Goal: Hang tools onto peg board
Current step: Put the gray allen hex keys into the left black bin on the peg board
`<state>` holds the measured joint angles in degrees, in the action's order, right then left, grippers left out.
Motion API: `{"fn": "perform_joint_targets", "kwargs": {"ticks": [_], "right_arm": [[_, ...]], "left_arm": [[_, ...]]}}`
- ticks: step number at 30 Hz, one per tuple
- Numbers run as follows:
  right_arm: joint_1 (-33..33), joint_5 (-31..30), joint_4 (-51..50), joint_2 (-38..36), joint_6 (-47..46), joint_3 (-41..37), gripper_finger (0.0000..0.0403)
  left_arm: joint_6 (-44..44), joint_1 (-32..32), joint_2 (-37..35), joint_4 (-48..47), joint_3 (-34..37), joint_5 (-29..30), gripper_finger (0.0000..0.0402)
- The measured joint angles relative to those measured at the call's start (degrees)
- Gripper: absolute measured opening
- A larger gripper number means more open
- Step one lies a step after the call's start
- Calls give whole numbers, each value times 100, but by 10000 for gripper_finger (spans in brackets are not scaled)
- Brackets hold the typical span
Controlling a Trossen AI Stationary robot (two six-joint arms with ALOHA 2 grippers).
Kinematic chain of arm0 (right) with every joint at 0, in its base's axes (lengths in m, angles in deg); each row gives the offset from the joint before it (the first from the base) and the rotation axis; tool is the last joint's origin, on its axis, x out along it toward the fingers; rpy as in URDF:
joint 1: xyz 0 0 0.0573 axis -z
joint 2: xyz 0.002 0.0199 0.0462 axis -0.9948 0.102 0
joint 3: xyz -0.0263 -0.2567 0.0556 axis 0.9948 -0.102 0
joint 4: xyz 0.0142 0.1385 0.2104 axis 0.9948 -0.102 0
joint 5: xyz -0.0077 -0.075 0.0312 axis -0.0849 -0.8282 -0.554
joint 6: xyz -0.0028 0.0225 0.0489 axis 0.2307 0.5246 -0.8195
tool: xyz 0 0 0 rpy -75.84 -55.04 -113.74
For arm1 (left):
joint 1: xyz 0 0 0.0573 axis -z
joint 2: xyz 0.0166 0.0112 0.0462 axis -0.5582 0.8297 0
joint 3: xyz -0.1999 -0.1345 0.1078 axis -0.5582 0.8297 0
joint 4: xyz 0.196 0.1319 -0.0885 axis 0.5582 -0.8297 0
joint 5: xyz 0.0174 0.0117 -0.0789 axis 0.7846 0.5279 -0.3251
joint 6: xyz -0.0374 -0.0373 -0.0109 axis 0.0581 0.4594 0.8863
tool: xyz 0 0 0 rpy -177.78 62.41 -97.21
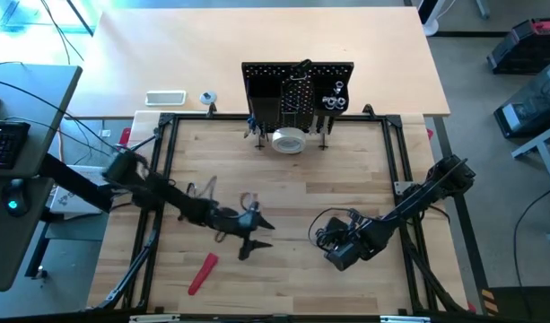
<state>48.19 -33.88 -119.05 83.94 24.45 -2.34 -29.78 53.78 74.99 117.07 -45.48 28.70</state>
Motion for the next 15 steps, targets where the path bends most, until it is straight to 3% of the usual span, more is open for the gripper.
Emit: {"fn": "perform_joint_targets", "kwargs": {"ticks": [9, 15], "right_arm": [[-3, 20, 52, -7, 91, 0, 0], [-4, -49, 41, -9, 111, 0, 0]], "left_arm": [[385, -470, 1963, 88, -1737, -509, 266], [1208, -981, 2783, 111, -2620, -1642, 266]]}}
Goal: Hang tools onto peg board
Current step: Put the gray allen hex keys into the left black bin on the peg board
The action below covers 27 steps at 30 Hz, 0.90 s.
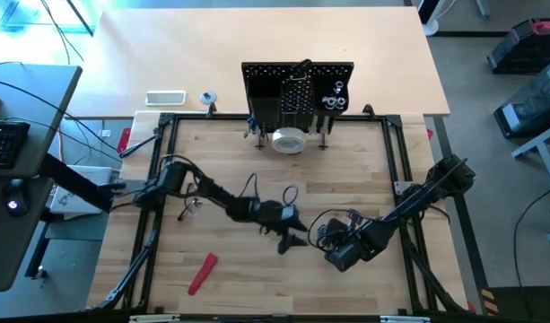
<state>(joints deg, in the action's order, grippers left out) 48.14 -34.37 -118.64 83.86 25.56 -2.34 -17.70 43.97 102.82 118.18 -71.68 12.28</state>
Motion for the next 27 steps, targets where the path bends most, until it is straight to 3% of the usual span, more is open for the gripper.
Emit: {"fn": "perform_joint_targets", "kwargs": {"ticks": [4, 9, 13, 21, 27], "right_arm": [[-87, -193, -17, -2, -18, 16, 0], [-227, -233, 128, -2, 155, 80, 21], [-325, -226, 468, -2, 303, 107, 93], [-351, -313, 62, 9, -69, 103, 290], [-324, -442, -33, 170, -158, 96, 319]], "left_arm": [[115, -111, 230, 46, -297, -280, 266], [-160, -47, 245, -187, -363, 312, 266], [-310, -28, 253, -543, -499, 574, 266], [-428, -48, 270, -699, -640, 745, 266], [-451, -131, 270, -706, -640, 763, 266]]}}
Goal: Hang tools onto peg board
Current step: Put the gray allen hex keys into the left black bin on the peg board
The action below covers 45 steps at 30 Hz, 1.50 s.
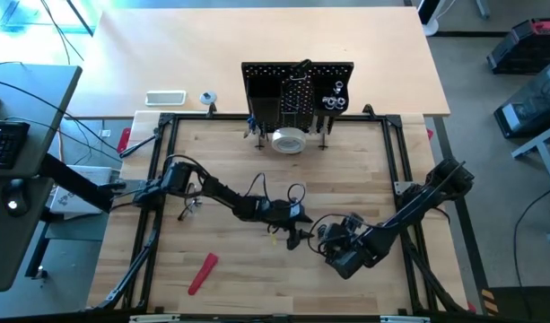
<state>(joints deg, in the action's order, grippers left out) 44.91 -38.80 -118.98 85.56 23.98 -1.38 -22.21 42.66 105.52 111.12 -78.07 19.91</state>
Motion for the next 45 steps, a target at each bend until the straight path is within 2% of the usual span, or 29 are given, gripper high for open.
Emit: {"fn": "perform_joint_targets", "kwargs": {"ticks": [6, 9, 11, 14, 16, 18, 19, 22, 26, 33, 38, 42, 45], "right_arm": [[143, 268, 269, 546, 82, 29, 316], [170, 301, 313, 768, -46, 50, 296], [168, 243, 364, 832, -50, 48, 264], [168, 118, 392, 837, -22, 39, 194], [170, -58, 398, 835, -26, 36, 174], [169, -217, 367, 827, -51, 36, 103], [157, -309, 354, 822, -67, 37, 80], [119, -483, 287, 866, -9, 58, 38], [117, -459, 287, 868, 56, 96, 4], [110, -442, 323, 866, 132, 101, 0], [-4, -742, 141, 814, 237, 279, 5], [-134, -965, -279, 585, 348, 512, 36], [-206, -1006, -522, 481, 302, 542, 78]], "left_arm": [[-3, -14, 0, 38, -2, -76, 266], [-8, -14, 0, 57, -4, -143, 266], [-10, -14, 0, 53, -4, -178, 266], [-10, -14, 0, 64, -4, -259, 266], [-25, -23, 0, 72, -7, -359, 266], [-23, -46, 0, 81, -8, -485, 266], [-21, -51, 0, 82, -9, -542, 266], [-26, -58, 0, 103, -11, -655, 266], [-71, -56, 0, 103, -11, -670, 266], [-161, -56, 0, 87, -11, -711, 267], [-178, -56, 0, 81, -11, -711, 267], [-204, -56, -2, 68, -11, -735, 267], [-207, -56, -2, 76, -11, -738, 267]]}}
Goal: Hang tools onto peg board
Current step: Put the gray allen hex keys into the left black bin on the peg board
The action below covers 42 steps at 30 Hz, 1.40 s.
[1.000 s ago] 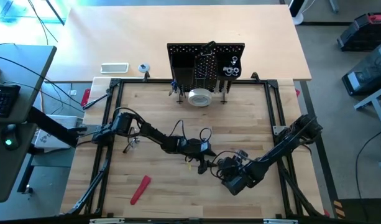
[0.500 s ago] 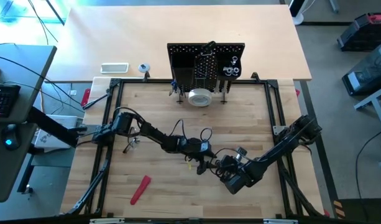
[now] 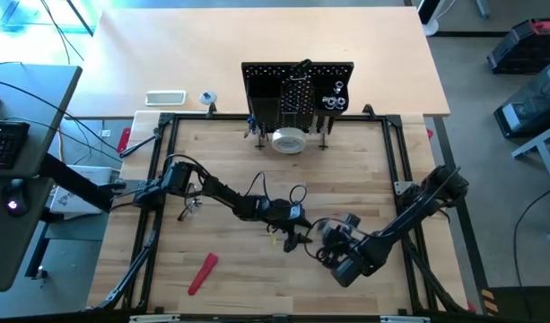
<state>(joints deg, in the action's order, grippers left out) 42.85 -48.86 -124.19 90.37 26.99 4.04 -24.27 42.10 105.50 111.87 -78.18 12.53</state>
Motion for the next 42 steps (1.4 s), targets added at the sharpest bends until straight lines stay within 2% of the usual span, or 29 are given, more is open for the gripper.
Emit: {"fn": "perform_joint_targets", "kwargs": {"ticks": [7, 12, 15, 18, 22, 26, 29, 35, 42], "right_arm": [[-114, 124, -491, -1, -656, 4, 196], [-122, 162, -578, -14, -1162, -35, 229], [-122, 174, -253, -20, -1598, -292, 231], [-107, 267, 569, -18, -1738, -655, 232], [-108, 232, 843, -31, -1989, -940, 232], [-52, 351, 1206, -57, -1967, -1202, 232], [-49, 292, 1893, -71, -1697, -1532, 228], [-75, 0, 2272, -76, -1713, -1797, 182], [-55, -131, 2346, -45, -1574, -1816, 128]], "left_arm": [[-84, 1, 0, 7, 0, 85, 267], [-122, 0, 0, 20, 0, 143, 267], [-186, 0, 0, 5, 0, 297, 267], [-238, -1, 0, 5, 0, 376, 267], [-310, 0, 0, 1, 0, 436, 267], [-443, -1, -2, -4, 0, 639, 267], [-468, -16, -2, -8, 0, 793, 267], [-458, -147, 54, -86, -2, 828, 267], [-362, -189, 248, 232, -20, 582, 267]]}}
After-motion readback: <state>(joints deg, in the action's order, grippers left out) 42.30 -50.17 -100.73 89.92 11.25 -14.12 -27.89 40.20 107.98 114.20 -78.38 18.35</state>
